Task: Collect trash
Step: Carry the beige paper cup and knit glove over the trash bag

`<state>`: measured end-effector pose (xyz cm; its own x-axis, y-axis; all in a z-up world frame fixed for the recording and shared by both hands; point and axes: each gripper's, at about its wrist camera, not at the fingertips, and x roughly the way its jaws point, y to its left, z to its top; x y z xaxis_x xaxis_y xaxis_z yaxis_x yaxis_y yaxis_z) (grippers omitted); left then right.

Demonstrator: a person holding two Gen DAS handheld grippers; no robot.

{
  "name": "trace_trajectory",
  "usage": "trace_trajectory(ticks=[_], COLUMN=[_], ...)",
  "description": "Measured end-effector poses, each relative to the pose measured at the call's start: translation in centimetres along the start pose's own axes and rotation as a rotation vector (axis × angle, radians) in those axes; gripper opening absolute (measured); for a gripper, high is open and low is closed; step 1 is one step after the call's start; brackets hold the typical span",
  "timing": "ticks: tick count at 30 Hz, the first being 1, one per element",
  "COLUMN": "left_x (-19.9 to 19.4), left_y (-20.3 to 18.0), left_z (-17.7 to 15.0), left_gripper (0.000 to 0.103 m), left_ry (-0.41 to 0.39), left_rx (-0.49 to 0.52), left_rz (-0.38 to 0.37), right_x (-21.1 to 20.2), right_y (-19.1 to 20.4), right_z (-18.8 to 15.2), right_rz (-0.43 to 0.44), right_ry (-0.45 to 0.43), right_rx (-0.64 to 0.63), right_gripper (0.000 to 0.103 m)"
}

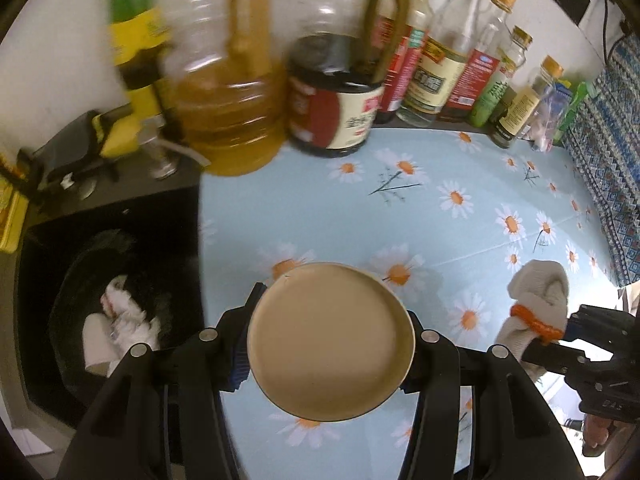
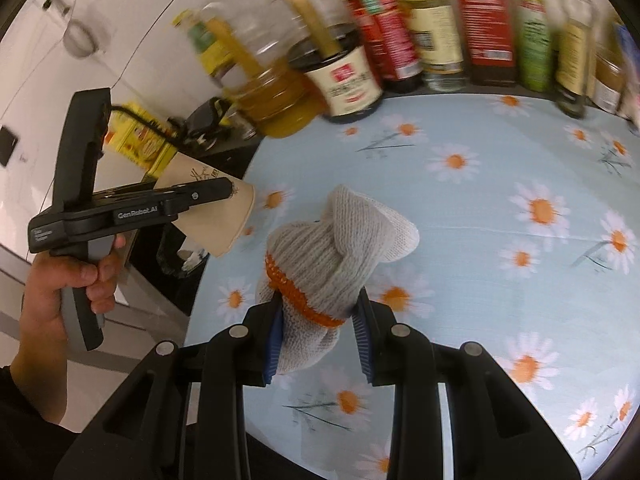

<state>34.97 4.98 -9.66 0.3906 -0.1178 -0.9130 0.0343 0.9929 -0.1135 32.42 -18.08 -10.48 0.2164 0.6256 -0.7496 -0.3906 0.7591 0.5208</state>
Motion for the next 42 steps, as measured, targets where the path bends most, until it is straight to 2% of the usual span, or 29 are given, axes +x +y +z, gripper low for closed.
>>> trace_trajectory(ticks=[7, 17, 25, 33, 42], left_x=[-2.5, -5.5, -7.1, -7.6, -6.3], left_y=[5.2, 14.4, 21.9, 28.1, 31.7], left_z=[-2.3, -5.7, -7.6, -8.3, -8.7], left_gripper=[0.051, 0.051, 0.051, 0.051, 0.051], left_ry=[-0.020, -0.063, -0.096, -0.113, -0.093], left_rx=[-0.063, -0.160, -0.225, -0.271, -0.301], left_rz=[0.005, 0.018, 0.012, -0.016, -0.059], right_x=[3.3, 8.7, 13.2, 16.8, 20.7], right_y=[5.7, 14.5, 21.6, 26.1, 29.4], right_z=[1.3, 3.0, 4.9, 6.8, 9.0], right_rz=[0.017, 0.045, 0.035, 0.013, -0.016], right_ry=[0.041, 0.087, 0.102, 0.108, 0.136], right_rx=[-0.070, -0.174, -0.228, -0.245, -0.289], right_gripper=[0.033, 0.033, 0.033, 0.033, 0.033])
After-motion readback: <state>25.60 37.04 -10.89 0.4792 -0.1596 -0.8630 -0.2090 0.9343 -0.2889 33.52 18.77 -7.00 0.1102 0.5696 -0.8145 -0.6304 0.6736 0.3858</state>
